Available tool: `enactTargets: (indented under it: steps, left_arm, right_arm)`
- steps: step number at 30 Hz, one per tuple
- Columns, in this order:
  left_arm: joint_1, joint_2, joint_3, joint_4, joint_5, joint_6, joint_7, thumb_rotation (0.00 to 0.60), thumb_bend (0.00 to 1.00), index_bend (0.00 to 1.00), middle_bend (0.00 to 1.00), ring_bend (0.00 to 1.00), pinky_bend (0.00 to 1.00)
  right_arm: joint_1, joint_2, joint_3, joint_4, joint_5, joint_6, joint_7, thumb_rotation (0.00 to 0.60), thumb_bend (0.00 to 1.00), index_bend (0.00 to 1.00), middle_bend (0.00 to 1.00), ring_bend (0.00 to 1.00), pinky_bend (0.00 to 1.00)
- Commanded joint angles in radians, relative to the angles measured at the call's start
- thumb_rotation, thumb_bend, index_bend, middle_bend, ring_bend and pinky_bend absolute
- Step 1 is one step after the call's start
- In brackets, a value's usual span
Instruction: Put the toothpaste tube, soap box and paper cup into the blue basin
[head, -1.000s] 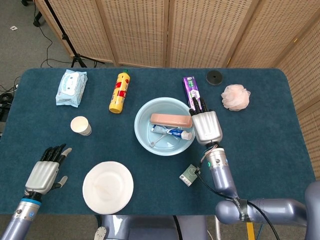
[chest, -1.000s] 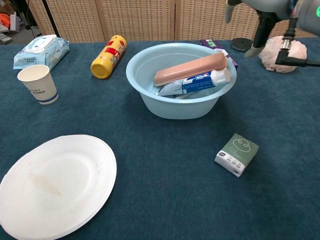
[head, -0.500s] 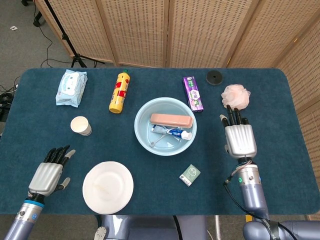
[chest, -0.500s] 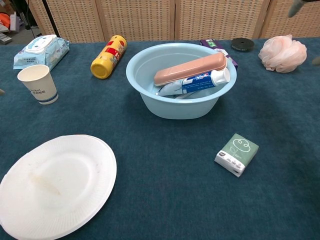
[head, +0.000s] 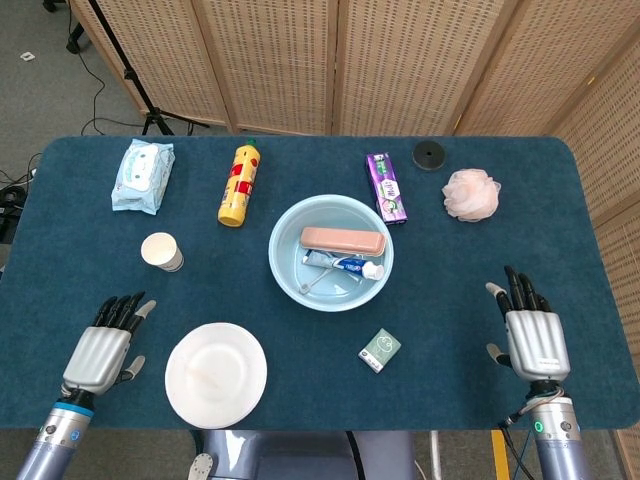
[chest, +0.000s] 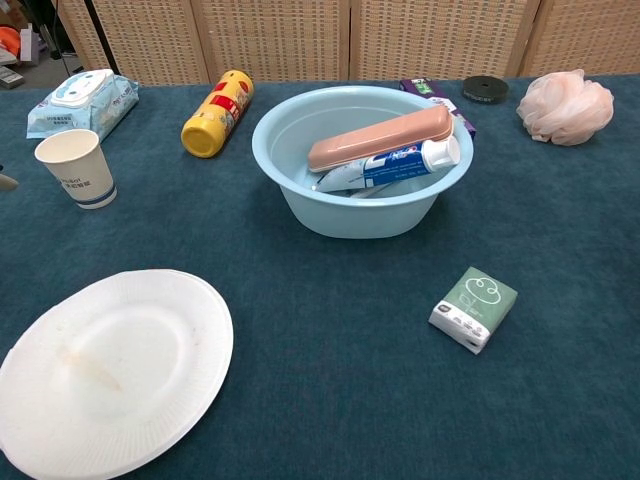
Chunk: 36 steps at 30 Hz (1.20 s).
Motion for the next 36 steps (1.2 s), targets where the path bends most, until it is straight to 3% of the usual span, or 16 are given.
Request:
enactTargets:
  steps: [1, 8, 18, 20, 28, 36]
  left_arm:
    - [0.003, -0.015, 0.000, 0.012, 0.012, 0.009, -0.003, 0.600, 0.30, 0.05, 0.00, 0.00, 0.05]
    - [0.008, -0.054, -0.002, 0.048, 0.038, 0.029, -0.010, 0.600, 0.30, 0.04, 0.00, 0.00, 0.05]
    - [0.004, -0.069, -0.023, 0.056, 0.037, 0.036, -0.026, 0.600, 0.30, 0.02, 0.00, 0.00, 0.04]
    - [-0.011, -0.049, -0.043, 0.038, 0.012, 0.016, -0.023, 0.600, 0.30, 0.02, 0.00, 0.00, 0.04]
    - [-0.163, 0.123, -0.203, -0.084, -0.169, -0.168, -0.020, 0.600, 0.30, 0.02, 0.00, 0.00, 0.04]
    - [-0.292, 0.184, -0.263, -0.066, -0.340, -0.326, 0.035, 0.600, 0.29, 0.02, 0.00, 0.00, 0.04]
  right_arm:
    - [-0.051, -0.017, -0.032, 0.067, -0.050, -0.029, 0.068, 0.600, 0.16, 0.16, 0.00, 0.00, 0.21]
    - [-0.124, -0.026, -0.058, 0.180, -0.141, -0.048, 0.165, 0.600, 0.13, 0.00, 0.00, 0.00, 0.11]
    - [-0.187, -0.013, -0.037, 0.221, -0.221, -0.039, 0.208, 0.600, 0.13, 0.00, 0.00, 0.00, 0.08]
    - [-0.193, -0.009, -0.028, 0.218, -0.219, -0.048, 0.210, 0.600, 0.13, 0.00, 0.00, 0.00, 0.08]
    - [-0.215, 0.006, 0.005, 0.200, -0.217, -0.084, 0.197, 0.600, 0.13, 0.00, 0.00, 0.00, 0.08]
    - [-0.231, 0.012, 0.030, 0.198, -0.216, -0.106, 0.197, 0.600, 0.13, 0.00, 0.00, 0.00, 0.08]
